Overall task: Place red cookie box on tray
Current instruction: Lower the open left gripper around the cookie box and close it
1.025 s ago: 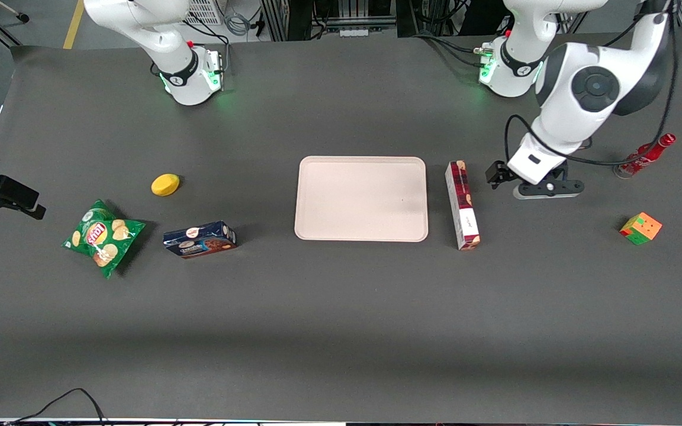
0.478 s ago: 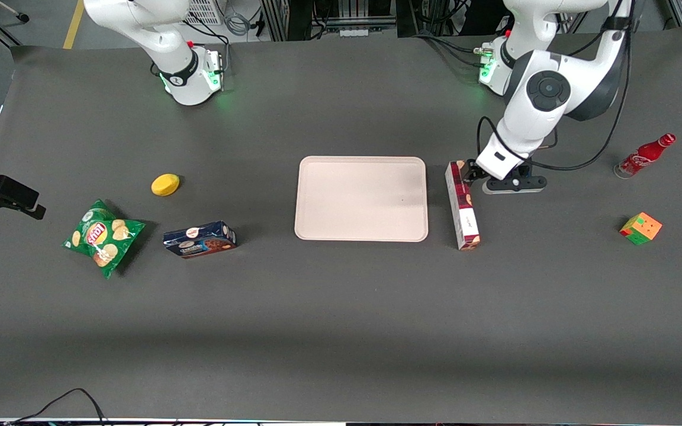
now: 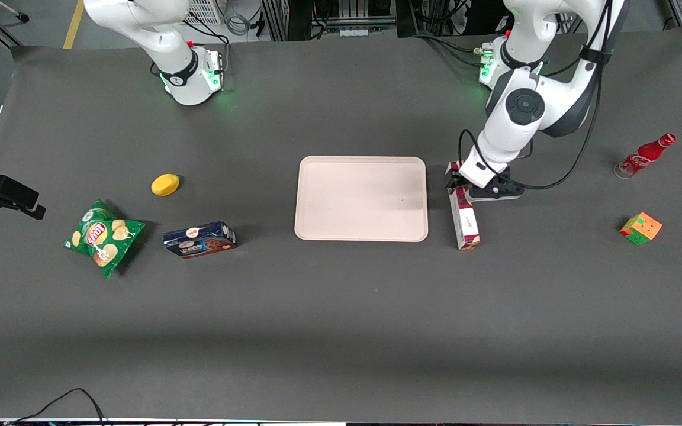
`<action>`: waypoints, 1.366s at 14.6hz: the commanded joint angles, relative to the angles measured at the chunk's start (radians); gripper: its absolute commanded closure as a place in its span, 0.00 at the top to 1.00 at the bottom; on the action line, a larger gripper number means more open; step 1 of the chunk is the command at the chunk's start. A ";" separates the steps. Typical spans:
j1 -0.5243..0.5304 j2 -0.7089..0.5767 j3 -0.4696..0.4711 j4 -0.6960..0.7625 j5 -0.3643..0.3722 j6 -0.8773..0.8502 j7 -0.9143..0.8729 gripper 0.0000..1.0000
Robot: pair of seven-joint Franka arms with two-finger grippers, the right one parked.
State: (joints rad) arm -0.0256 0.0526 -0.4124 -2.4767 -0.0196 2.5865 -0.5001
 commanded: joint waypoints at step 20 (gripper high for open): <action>0.009 0.236 0.010 0.009 0.093 0.173 -0.026 0.89</action>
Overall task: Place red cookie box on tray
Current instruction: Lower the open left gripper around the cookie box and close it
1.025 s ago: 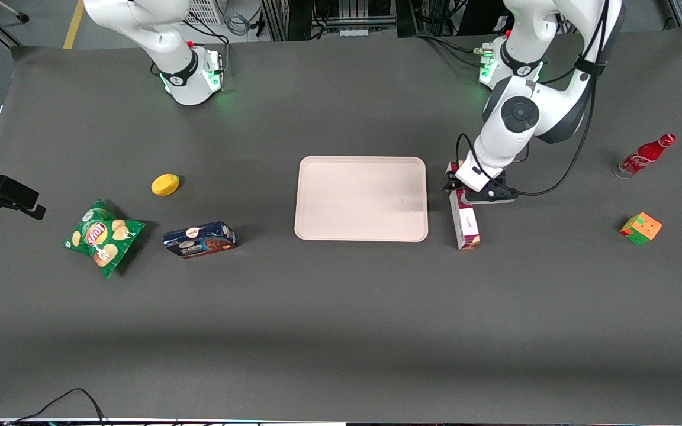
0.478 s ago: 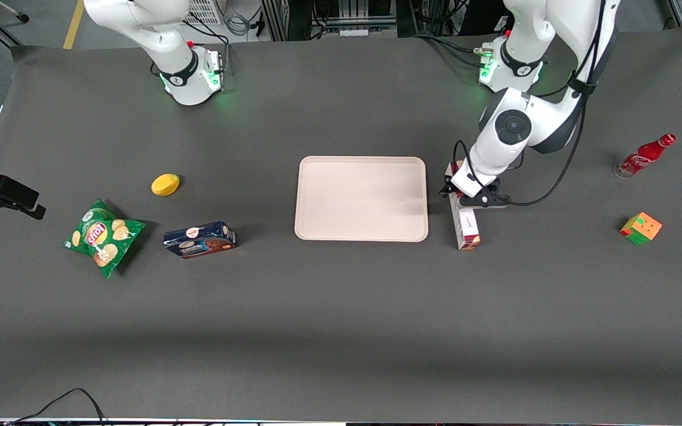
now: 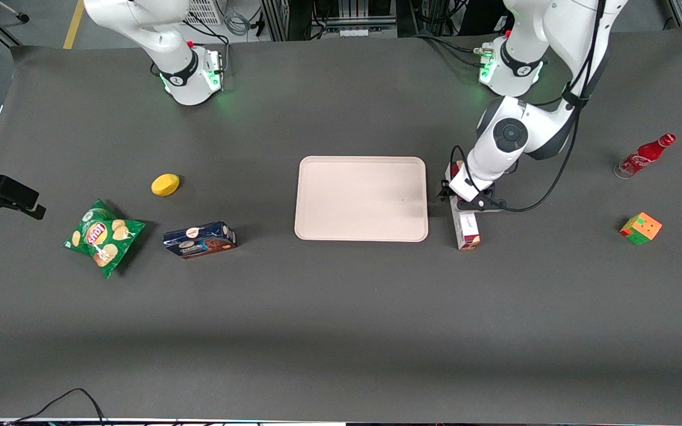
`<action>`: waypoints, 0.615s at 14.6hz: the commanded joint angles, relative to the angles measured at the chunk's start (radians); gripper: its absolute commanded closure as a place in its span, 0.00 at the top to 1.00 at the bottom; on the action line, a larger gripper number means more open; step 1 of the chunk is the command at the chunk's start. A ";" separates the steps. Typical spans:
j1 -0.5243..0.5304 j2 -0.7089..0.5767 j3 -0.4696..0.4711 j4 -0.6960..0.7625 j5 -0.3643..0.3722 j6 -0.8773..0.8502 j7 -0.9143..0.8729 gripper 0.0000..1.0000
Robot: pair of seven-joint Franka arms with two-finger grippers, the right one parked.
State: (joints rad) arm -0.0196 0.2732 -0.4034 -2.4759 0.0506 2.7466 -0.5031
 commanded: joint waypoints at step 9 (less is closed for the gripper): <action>0.004 -0.011 0.017 0.034 0.038 -0.019 -0.017 0.04</action>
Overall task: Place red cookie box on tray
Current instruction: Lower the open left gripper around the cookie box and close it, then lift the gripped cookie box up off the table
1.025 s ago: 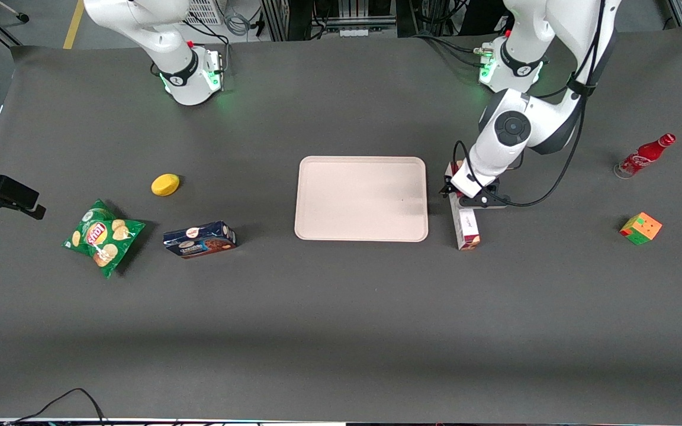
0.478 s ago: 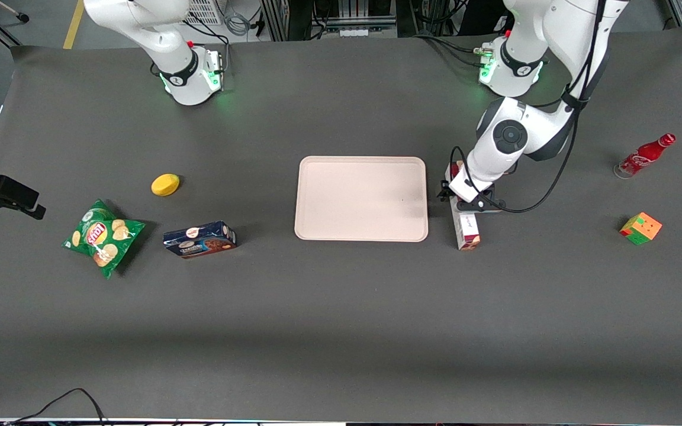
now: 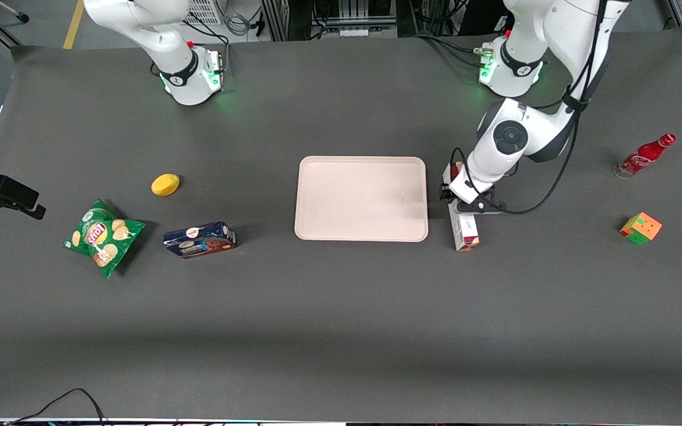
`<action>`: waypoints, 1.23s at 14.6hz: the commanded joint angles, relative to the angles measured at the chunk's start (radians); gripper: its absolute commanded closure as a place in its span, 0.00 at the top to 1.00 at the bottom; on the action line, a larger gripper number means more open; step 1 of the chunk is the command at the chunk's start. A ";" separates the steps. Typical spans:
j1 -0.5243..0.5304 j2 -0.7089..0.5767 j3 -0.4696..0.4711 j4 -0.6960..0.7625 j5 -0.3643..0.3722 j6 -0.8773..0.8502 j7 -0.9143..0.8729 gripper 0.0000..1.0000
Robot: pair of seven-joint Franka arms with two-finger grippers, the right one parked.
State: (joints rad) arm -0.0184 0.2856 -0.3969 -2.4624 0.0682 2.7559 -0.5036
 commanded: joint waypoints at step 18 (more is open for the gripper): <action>0.002 -0.260 0.033 0.697 -0.089 -1.006 0.073 0.03</action>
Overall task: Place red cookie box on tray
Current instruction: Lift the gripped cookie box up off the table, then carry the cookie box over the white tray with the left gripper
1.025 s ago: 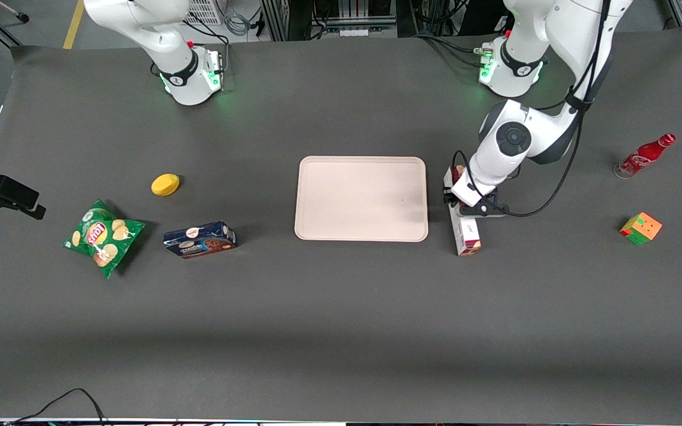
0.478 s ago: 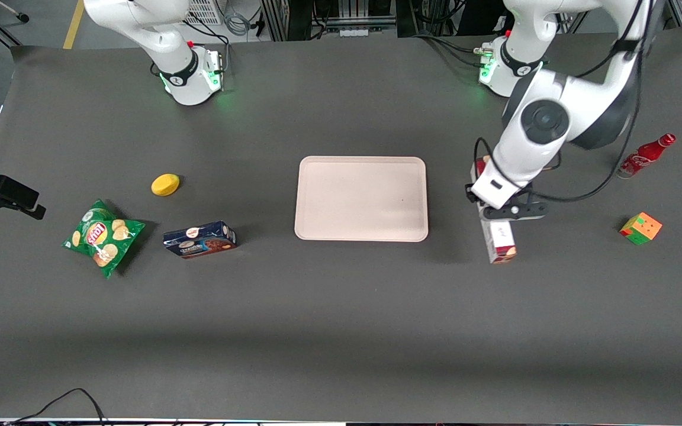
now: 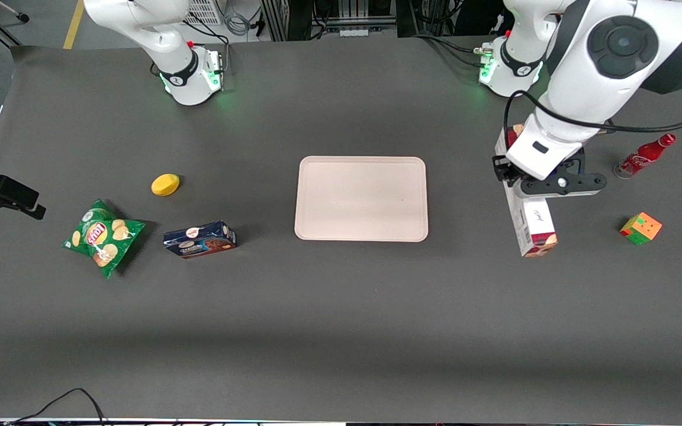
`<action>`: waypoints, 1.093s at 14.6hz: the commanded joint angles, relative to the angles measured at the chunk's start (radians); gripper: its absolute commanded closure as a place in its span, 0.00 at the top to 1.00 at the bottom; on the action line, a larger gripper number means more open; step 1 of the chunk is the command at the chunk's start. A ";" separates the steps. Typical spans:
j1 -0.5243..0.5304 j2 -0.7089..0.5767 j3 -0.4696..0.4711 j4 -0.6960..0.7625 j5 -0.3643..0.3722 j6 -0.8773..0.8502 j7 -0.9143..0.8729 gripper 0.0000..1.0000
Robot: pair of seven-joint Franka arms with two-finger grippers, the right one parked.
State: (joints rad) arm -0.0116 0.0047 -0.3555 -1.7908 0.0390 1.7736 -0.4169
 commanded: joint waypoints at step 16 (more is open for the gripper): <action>-0.017 0.168 -0.376 -0.421 0.146 0.607 -0.543 0.03</action>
State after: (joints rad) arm -0.0303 0.1225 -0.7302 -2.1924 0.1341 2.3282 -0.9282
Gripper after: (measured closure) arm 0.714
